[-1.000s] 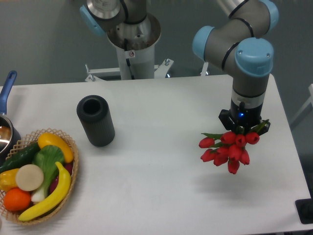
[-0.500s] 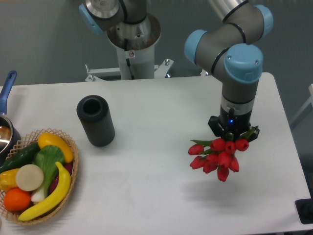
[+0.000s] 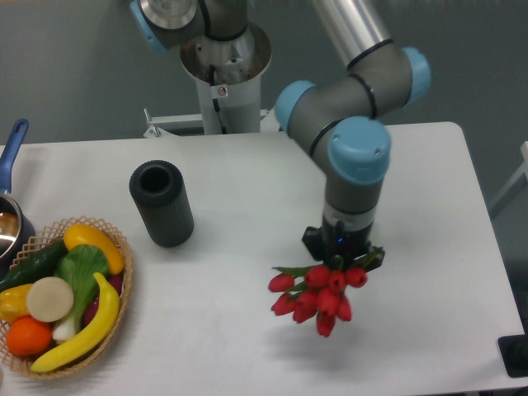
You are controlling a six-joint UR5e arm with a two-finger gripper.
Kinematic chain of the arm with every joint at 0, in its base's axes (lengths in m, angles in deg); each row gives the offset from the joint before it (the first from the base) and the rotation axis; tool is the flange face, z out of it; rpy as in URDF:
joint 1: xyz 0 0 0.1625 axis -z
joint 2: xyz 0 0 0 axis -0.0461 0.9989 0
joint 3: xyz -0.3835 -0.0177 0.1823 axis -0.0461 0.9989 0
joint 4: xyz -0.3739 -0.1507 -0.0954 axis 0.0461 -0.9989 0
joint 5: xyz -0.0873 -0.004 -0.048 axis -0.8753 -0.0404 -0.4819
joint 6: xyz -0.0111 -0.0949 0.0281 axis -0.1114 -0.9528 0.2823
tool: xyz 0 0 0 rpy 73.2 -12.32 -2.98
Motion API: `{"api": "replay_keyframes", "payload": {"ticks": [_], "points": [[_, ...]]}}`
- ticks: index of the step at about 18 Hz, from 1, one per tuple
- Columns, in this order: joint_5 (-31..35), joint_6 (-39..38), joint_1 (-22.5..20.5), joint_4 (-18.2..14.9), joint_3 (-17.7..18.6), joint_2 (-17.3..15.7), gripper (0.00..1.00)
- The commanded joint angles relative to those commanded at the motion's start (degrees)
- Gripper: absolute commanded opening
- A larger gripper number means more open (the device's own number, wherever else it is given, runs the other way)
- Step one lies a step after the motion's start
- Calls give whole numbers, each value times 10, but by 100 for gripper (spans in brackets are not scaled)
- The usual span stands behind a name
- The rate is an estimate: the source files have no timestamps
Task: Place the flowers on the table
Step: 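Carry the red tulips in the gripper toward the black vase, lowering slightly, then lower the tulips onto the table and open the gripper to release them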
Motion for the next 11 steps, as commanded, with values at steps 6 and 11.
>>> {"api": "replay_keyframes", "payload": {"ticks": [6,11], "points": [[1,0,6,3,24,-1,100],[4,4,3,6,33,-7,100]]}}
